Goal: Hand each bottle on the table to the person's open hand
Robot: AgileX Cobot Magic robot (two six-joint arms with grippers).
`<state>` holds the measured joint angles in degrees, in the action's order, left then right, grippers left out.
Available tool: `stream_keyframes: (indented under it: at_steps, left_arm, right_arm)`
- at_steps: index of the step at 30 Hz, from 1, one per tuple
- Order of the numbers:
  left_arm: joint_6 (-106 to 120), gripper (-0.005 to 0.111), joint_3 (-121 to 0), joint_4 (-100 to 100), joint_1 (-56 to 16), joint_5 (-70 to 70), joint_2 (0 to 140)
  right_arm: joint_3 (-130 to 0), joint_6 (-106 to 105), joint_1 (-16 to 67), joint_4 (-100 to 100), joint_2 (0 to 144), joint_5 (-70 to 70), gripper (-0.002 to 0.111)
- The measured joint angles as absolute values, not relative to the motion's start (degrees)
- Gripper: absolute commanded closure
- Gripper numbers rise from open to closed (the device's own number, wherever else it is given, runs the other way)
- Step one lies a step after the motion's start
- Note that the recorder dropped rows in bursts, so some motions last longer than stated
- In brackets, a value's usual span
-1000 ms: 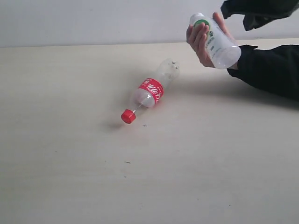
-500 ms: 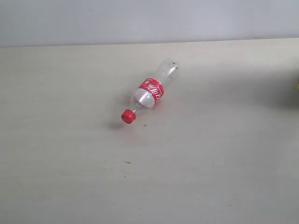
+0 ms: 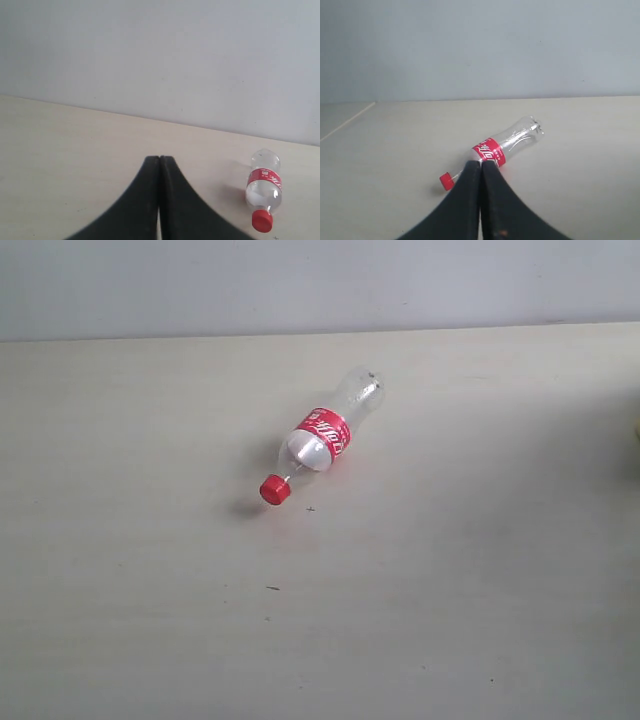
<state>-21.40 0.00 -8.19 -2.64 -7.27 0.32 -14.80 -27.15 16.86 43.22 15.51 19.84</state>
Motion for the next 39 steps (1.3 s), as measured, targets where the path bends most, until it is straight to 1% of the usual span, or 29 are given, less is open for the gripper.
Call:
stream_keyframes:
  at_steps: [7,39]
  left_arm:
    - [-21.4,0.107,0.0,-8.2,-2.6,-7.3,0.3]
    - [-21.4,0.107,0.0,-8.2,-2.6,-7.3,0.3]
  right_arm:
    - [-14.8,-32.4,16.9,47.3,15.4,19.8,0.108]
    - [-14.8,-32.8,16.9,49.7,15.4,20.1,0.108]
